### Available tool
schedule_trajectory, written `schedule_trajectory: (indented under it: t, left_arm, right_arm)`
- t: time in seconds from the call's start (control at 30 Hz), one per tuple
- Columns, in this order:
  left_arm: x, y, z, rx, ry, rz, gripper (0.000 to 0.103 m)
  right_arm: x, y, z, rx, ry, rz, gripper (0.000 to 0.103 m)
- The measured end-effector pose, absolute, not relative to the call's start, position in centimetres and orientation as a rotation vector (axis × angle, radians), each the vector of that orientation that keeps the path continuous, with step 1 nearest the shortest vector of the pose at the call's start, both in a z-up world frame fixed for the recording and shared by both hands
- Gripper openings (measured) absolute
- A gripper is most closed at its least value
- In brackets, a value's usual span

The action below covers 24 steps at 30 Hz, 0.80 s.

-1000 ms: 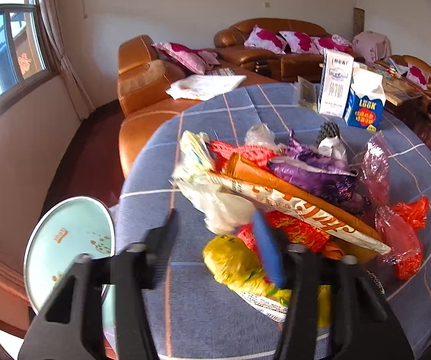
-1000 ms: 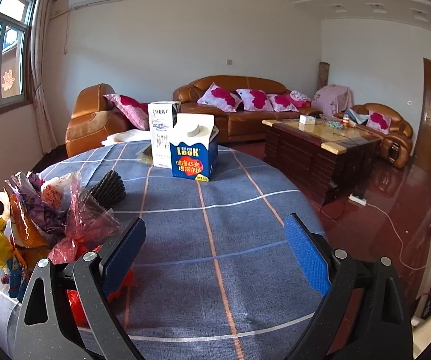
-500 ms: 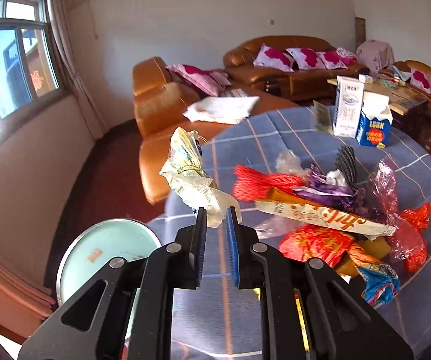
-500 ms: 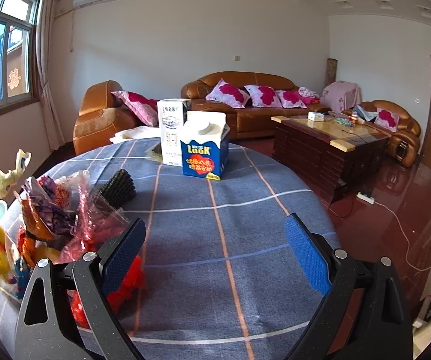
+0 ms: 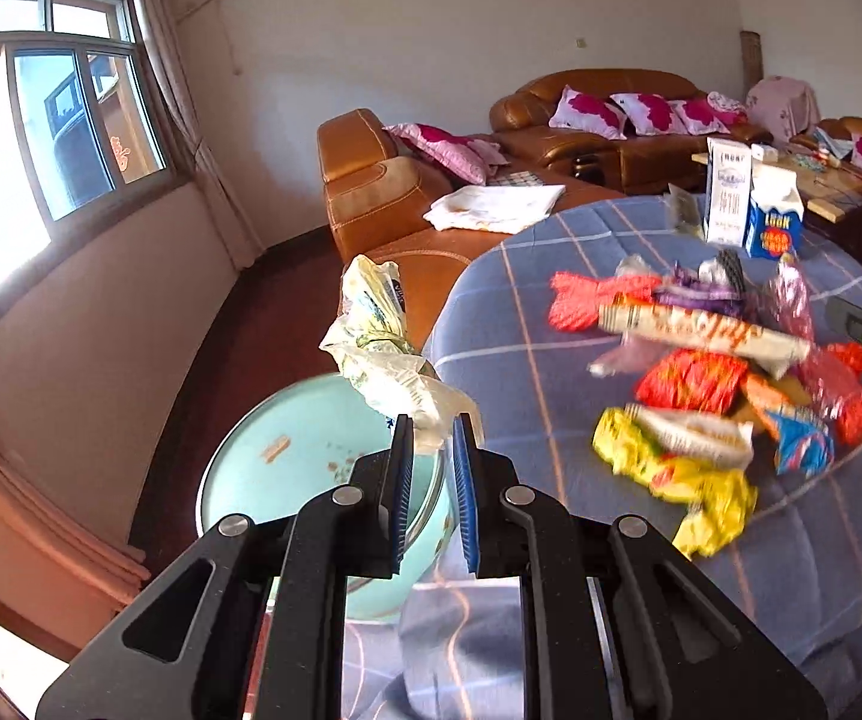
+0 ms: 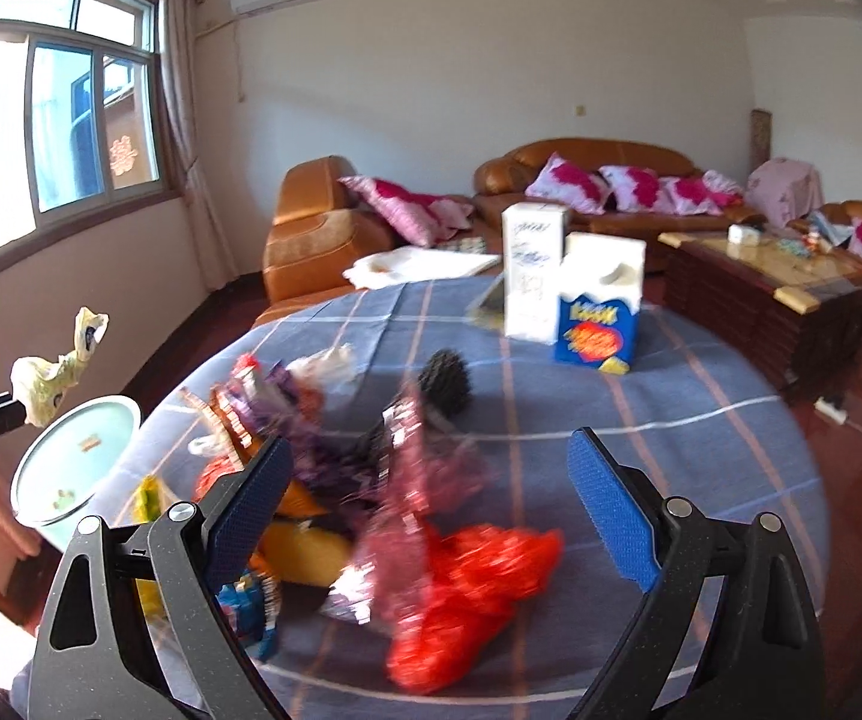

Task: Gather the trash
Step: 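Carry the white wrapper over the teal bucket with the left tool while the right tool grasps an orange wrapper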

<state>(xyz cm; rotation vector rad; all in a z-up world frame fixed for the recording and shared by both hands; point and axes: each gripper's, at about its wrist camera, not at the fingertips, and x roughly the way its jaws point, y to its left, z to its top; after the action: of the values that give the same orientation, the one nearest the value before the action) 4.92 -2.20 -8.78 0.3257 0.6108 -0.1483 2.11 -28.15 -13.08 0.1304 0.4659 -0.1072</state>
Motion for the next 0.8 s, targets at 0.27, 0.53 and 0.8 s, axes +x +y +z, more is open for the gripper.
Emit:
schedule_trajectory:
  t: [0.27, 0.53, 0.8]
  left_arm:
    - [5.0, 1.1, -9.8, 0.298, 0.643, -0.1, 0.014]
    - [5.6, 1.7, -9.3, 0.282, 0.638, -0.085, 0.014]
    - [6.1, 2.9, -8.9, 0.269, 0.634, -0.05, 0.014]
  right_arm:
    - [2.3, -24.6, -14.1, 0.096, 0.497, 0.012, 0.075]
    - [3.4, -23.4, -14.9, 0.075, 0.558, 0.103, 0.038]
    - [3.3, -22.8, -14.6, 0.051, 0.555, 0.168, 0.007]
